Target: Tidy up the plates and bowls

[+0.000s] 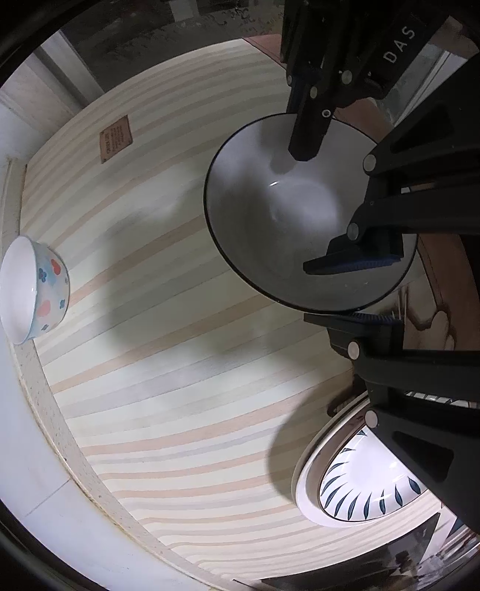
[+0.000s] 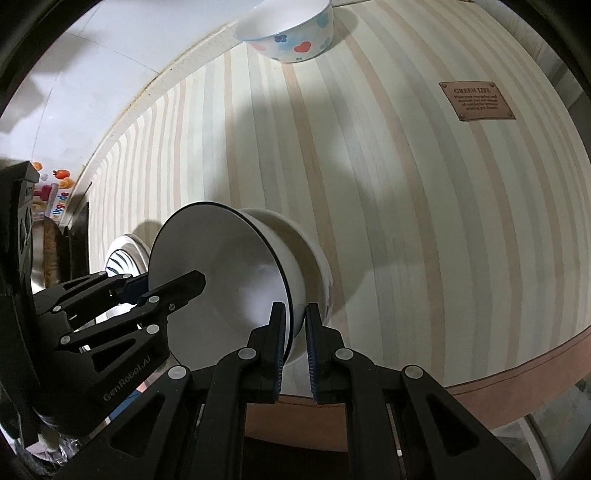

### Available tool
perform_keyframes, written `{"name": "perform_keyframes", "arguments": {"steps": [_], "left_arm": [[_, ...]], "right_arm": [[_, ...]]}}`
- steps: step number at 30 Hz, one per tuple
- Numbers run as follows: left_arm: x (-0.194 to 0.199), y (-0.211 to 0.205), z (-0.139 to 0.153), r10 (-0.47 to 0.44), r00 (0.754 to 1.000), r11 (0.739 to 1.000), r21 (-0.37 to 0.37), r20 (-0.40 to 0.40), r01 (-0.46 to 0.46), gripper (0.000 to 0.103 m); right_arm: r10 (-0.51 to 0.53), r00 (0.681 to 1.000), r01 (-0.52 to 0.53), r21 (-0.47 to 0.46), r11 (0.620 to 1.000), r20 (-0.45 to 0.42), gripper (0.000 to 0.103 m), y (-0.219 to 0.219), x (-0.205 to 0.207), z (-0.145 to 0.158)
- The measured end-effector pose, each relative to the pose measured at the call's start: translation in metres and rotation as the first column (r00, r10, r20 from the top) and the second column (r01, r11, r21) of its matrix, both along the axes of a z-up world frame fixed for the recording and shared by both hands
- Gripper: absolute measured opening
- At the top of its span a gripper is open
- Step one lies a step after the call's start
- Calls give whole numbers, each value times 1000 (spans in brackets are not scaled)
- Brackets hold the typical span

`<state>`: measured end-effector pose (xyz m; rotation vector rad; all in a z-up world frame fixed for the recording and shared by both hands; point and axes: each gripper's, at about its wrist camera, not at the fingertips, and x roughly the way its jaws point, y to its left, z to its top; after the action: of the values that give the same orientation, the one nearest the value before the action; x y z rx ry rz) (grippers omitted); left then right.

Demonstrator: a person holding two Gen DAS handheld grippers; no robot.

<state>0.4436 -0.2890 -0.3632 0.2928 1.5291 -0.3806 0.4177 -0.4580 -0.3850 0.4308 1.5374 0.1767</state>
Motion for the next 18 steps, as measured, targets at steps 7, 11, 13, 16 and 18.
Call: {"name": "perform_keyframes", "arguments": {"steps": [7, 11, 13, 16, 18], "left_arm": [[0, -5, -8, -7, 1000, 1000, 15, 1, 7, 17], [-1, -5, -8, -8, 1000, 1000, 7, -2, 9, 17], [-1, -6, -7, -11, 1000, 1000, 9, 5, 11, 17], [-1, -5, -6, -8, 1000, 1000, 5, 2, 8, 17], [-1, -2, -2, -1, 1000, 1000, 0, 0, 1, 17]], "right_arm": [[12, 1000, -13, -26, 1000, -10, 13, 3, 9, 0], [22, 1000, -22, -41, 999, -12, 17, 5, 11, 3], [32, 999, -33, -57, 998, -10, 18, 5, 11, 4], [41, 999, -41, -48, 998, -14, 18, 3, 11, 5], [50, 999, -51, -48, 998, -15, 18, 3, 11, 6]]}}
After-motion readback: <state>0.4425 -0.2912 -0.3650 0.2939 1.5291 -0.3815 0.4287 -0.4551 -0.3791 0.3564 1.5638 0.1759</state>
